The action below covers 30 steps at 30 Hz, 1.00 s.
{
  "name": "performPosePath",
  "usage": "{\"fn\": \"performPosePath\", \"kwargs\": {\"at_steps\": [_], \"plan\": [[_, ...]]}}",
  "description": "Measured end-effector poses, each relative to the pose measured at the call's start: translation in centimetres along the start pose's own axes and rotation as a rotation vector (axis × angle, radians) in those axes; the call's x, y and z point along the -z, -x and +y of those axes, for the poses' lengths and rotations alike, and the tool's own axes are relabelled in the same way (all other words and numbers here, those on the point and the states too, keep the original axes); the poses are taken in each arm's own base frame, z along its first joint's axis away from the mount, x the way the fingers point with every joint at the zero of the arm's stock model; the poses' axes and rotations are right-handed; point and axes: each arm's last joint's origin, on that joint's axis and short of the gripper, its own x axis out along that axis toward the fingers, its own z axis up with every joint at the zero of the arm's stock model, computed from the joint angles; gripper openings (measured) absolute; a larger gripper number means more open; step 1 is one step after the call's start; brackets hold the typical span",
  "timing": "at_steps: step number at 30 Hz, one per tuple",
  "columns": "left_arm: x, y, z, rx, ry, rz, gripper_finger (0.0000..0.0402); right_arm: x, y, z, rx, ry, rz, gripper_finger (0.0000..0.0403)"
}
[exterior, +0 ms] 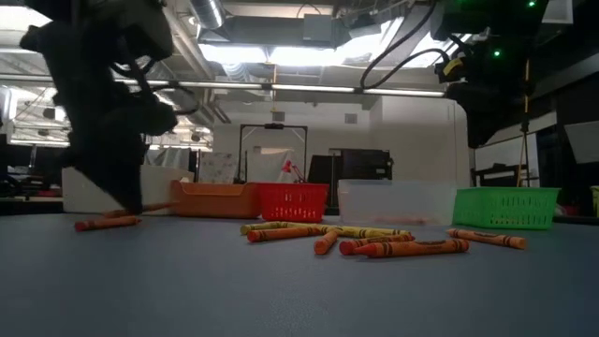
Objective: Sort crayons
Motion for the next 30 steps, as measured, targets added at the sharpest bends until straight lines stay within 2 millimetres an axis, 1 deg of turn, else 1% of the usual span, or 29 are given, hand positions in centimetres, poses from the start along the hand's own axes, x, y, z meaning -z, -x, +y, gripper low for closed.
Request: {"fn": "performPosePath", "kwargs": {"at_steps": [9, 15, 22, 26, 30], "plan": [[-2.9, -0.3, -0.9, 0.093, -0.116, -0.209, 0.0007, 0.0, 0.0, 0.0, -0.004, -0.003, -0.004, 0.0138], [-5.4, -0.3, -0.7, 0.055, -0.23, -0.388, 0.0008, -0.4, 0.0, 0.4, -0.038, -0.03, -0.039, 0.0138], [-8.3, -0.5, 0.5, -0.033, -0.356, -0.498, 0.0008, -0.8, 0.1, 0.7, -0.07, -0.055, -0.071, 0.0138], [-9.6, -0.7, 1.5, -0.101, -0.424, -0.515, 0.0008, -0.9, 0.1, 0.8, -0.08, -0.063, -0.082, 0.0138], [-10.7, -0.9, 2.8, -0.157, -0.426, -0.513, 0.0008, -0.9, 0.1, 0.8, -0.085, -0.064, -0.08, 0.0138]]}}
